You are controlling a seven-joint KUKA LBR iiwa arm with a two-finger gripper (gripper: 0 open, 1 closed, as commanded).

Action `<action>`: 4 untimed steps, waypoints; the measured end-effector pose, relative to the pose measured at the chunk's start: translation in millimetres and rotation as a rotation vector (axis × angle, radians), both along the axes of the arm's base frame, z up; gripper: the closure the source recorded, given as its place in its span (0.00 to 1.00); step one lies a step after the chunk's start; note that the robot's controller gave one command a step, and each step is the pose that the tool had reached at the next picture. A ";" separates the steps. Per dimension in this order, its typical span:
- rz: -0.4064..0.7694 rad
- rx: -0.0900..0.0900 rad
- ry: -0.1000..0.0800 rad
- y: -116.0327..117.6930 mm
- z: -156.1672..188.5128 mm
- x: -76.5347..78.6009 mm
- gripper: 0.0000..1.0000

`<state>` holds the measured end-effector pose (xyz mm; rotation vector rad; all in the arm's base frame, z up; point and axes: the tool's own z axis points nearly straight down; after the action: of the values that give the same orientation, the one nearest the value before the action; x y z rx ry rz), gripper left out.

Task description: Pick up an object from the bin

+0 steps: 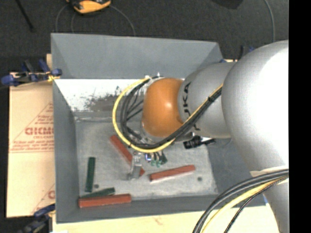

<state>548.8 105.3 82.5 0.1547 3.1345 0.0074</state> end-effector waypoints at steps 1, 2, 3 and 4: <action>0.148 -0.006 0.002 -31.1 -6.1 9.4 0.00; 0.511 -0.004 -0.004 -0.3 -11.2 29.0 1.00; 0.509 -0.004 -0.003 -0.3 -11.1 29.0 1.00; 0.468 -0.003 0.007 12.8 34.8 28.3 1.00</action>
Offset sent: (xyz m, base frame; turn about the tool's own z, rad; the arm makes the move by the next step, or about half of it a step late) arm 0.0273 0.0000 -0.0125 -0.5148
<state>577.1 118.1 117.3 -0.5769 3.0925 0.0028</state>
